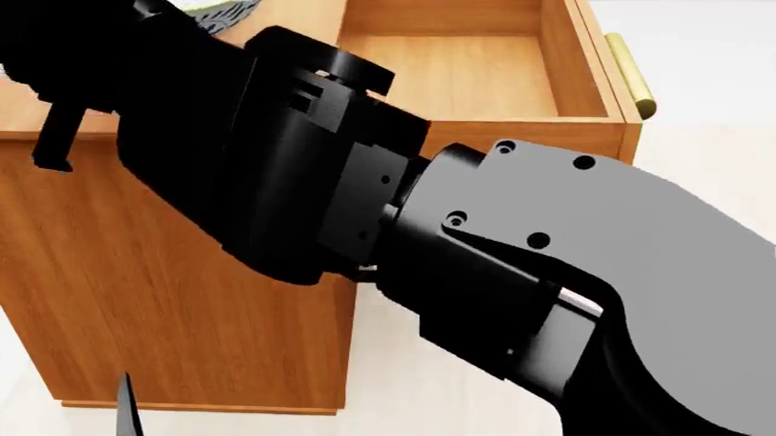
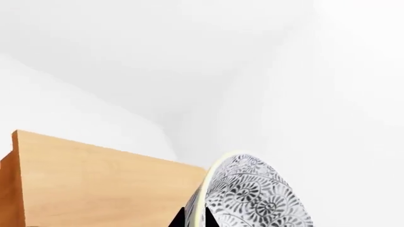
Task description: Put the bowl on top of the cabinet.
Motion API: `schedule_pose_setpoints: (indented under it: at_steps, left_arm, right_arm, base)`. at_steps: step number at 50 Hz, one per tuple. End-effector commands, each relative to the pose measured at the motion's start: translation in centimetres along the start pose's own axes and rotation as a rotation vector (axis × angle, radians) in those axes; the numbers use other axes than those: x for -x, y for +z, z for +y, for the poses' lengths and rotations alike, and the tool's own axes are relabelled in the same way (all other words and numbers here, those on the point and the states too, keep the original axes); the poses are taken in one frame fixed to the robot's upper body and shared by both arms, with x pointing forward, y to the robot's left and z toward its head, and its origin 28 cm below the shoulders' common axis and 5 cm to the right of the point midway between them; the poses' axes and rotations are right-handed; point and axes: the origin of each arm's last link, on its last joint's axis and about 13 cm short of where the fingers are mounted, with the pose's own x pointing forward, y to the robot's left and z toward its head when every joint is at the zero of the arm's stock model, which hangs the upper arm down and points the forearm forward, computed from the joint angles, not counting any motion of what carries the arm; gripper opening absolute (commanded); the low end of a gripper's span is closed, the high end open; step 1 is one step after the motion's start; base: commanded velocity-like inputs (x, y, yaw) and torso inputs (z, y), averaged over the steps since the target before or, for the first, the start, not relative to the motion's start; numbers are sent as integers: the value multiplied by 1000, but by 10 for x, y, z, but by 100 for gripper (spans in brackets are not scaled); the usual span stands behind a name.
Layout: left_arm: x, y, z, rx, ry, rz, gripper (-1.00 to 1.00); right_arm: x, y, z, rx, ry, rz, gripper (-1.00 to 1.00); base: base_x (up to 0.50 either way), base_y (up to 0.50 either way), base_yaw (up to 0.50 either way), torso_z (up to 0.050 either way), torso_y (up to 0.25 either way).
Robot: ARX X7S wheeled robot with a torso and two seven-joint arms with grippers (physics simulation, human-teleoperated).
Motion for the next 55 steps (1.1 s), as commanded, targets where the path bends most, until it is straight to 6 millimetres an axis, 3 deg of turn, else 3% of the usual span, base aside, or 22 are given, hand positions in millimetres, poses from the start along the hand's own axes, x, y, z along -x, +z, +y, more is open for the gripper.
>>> schedule_pose_setpoints:
  at_steps: [1,3,4,7,15,23,32,39,44,49,52,55]
  left_arm:
    - [1,0,1,10,-5,-22,100]
    - [1,0,0,9,-6,-21,100]
    - [1,0,0,9,-7,-21,100]
    - [1,-1,0,8,-9,-20,100]
    - [1,-1,-1,7,-10,-21,100]
    - [1,-3,-1,13,-7,-9,100]
    - [2,-3,0,12,-11,-6,100]
    - [2,-3,0,12,-9,-3,100]
    - [2,-4,-1,9,-9,-2,100]
    - [1,-5,-2,5,-8,3,100]
    - [2,-6,-2,5,-7,6,100]
    - [1,-7,-2,6,-5,14,100]
  right_arm:
    - [3,21,-62,43,-189,-36,-100]
    - [6,30,-76,58,-211,-46,-100]
    - [8,35,-83,67,-226,-45,100]
    - [13,48,-98,70,-256,-53,100]
    - [18,61,-107,50,-248,-65,100]
    - [33,94,-133,91,-59,-112,100]
    - [47,111,-155,115,-91,-114,100]
    - [71,127,-191,93,-223,-142,100]
    - [93,123,-219,68,-360,-143,100]
    - [126,103,-251,-1,-724,-124,100]
    - [140,95,-260,-26,-823,-115,100]
    - [163,73,-272,-36,-961,-32,100]
  base:
    - [0,0,0,0,0]
    - [0,0,0,0,0]
    - [0,0,0,0,0]
    - [0,0,0,0,0]
    - [0,0,0,0,0]
    - [0,0,0,0,0]
    - [0,0,0,0,0]
    - [0,0,0,0,0]
    - [0,0,0,0,0]
    - [0,0,0,0,0]
    - [0,0,0,0,0]
    - [0,0,0,0,0]
